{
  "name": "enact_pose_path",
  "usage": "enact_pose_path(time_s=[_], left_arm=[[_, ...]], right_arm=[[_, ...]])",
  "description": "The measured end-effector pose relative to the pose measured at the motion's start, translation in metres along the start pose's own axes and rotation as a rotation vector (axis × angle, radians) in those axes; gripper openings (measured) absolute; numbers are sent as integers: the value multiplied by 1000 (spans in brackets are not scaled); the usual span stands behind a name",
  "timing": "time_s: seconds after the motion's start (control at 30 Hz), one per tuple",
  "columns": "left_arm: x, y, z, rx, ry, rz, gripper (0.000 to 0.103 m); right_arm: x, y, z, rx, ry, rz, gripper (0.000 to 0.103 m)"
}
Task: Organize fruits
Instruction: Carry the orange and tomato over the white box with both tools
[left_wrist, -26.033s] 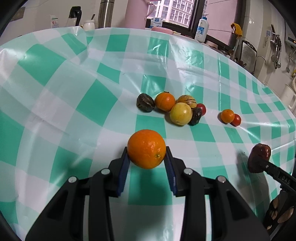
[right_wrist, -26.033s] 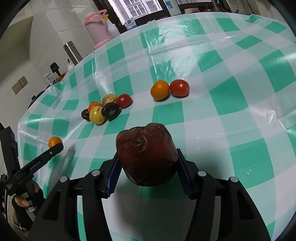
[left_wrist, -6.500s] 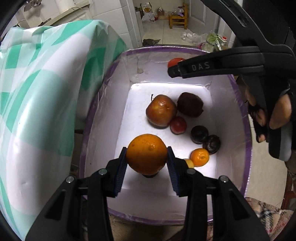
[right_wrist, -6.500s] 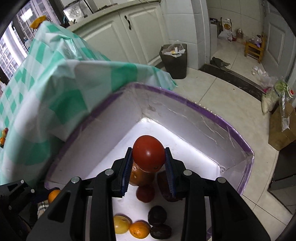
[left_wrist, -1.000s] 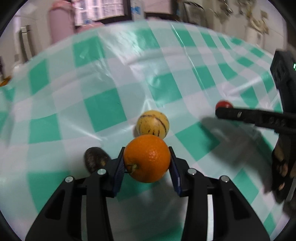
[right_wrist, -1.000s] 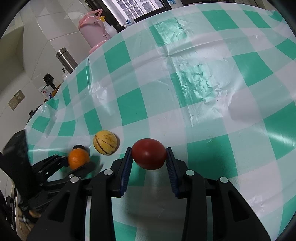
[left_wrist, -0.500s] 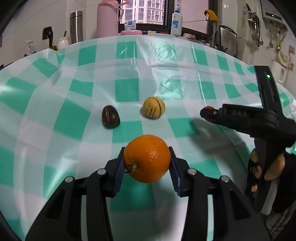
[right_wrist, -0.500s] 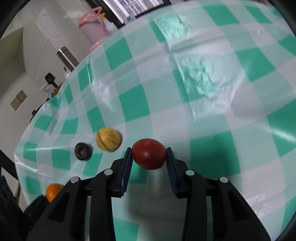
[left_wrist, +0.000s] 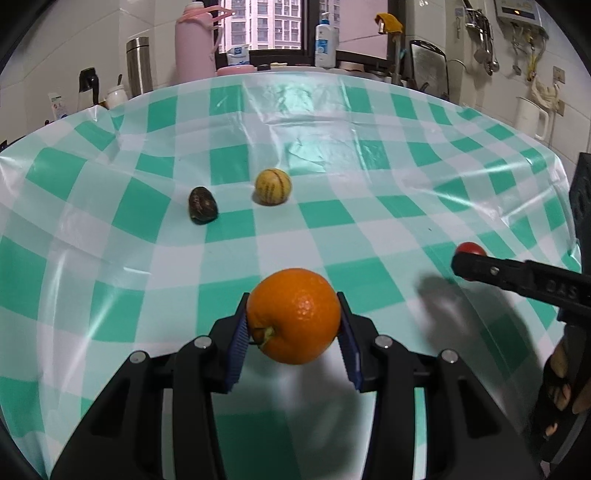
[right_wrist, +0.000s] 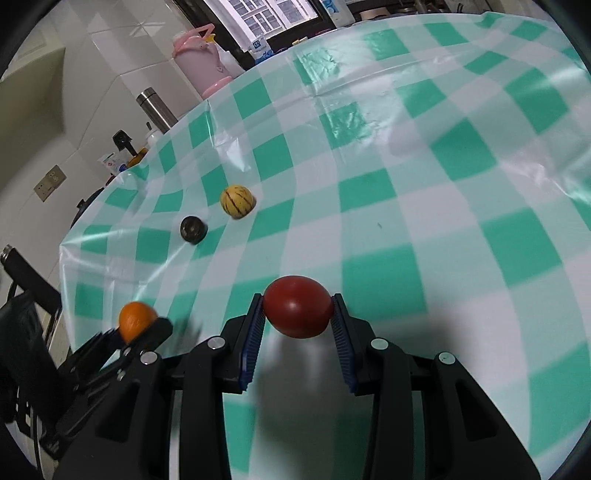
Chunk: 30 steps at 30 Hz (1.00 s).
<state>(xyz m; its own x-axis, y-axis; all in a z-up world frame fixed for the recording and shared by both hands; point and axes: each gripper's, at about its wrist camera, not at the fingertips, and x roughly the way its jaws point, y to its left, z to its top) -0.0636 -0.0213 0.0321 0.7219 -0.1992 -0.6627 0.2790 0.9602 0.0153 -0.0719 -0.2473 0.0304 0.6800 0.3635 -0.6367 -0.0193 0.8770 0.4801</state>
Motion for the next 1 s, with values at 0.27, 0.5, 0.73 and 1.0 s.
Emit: enact_pose_path(time_s=[0.27, 0.5, 0.73, 1.0], left_arm=[[-13, -37, -9, 80, 6, -25, 44], [-25, -79, -14, 168, -1, -57, 44], [-34, -127, -22, 272, 9, -104, 44], [-40, -186, -35, 403, 19, -166, 44]], right_arm=[[-46, -14, -17, -8, -48, -5, 37], [-87, -35, -33, -19, -96, -38, 37], [-122, -69, -53, 3, -129, -72, 37], [-168, -120, -86, 62, -184, -133, 37]])
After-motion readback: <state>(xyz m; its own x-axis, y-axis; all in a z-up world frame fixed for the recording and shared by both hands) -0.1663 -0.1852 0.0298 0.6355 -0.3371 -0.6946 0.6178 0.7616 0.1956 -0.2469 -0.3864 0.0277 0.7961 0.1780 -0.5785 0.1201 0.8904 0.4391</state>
